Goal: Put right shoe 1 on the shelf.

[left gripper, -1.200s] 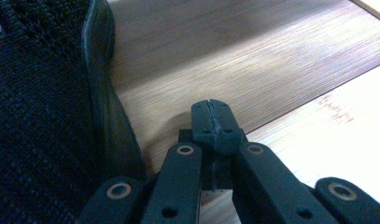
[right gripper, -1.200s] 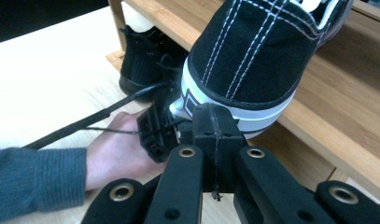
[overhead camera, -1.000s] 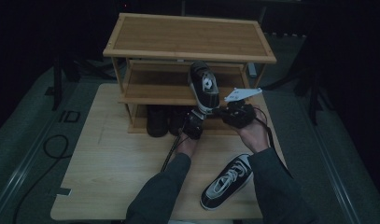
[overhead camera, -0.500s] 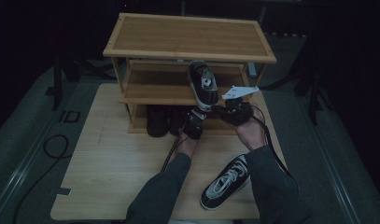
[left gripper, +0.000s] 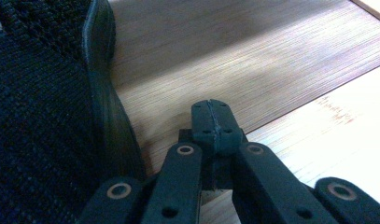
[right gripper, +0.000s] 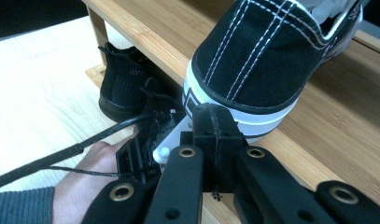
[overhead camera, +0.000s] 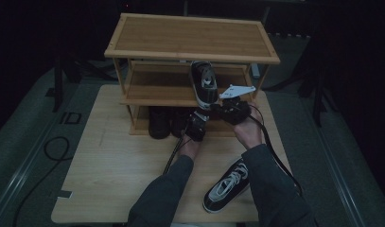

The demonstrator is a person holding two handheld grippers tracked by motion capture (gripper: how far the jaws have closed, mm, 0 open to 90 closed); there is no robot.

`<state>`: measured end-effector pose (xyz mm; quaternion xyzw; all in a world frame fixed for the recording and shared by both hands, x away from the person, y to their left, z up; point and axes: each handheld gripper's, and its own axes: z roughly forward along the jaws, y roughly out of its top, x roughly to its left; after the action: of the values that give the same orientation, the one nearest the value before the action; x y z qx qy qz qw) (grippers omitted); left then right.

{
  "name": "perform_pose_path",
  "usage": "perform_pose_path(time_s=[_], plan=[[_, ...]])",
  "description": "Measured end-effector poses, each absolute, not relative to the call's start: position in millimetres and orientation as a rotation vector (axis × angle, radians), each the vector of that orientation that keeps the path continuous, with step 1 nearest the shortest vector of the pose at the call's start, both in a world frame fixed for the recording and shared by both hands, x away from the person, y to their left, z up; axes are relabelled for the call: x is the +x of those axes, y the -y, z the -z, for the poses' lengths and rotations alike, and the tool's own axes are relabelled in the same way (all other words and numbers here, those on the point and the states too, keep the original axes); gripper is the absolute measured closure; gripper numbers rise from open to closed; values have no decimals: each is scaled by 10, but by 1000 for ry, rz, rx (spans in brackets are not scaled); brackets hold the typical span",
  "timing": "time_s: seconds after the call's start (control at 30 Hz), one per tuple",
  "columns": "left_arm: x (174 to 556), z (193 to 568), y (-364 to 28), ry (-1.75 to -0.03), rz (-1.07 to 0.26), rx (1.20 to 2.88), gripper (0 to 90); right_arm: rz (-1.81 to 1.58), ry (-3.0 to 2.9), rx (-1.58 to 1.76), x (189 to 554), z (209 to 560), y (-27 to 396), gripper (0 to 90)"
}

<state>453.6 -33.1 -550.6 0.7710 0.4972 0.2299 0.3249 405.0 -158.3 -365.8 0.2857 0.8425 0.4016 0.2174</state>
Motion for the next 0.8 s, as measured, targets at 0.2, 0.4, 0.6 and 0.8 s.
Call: perform_pose_path(time_s=[0.2, 0.4, 0.6, 0.8], plan=[[4532, 5505, 329, -1302, -606, 2028, 900, -1104, -2325, 773, 4079, 3669, 1502, 900], [4531, 5503, 321, -1296, -606, 2037, 900, -1117, -2330, 789, 4150, 3681, 1429, 900], [4528, 5503, 322, -1295, -609, 2041, 900, -1135, -2332, 793, 4177, 3689, 1390, 900], [4525, 5507, 315, -1292, -608, 2039, 900, -1133, -2343, 763, 4199, 3689, 1333, 900]])
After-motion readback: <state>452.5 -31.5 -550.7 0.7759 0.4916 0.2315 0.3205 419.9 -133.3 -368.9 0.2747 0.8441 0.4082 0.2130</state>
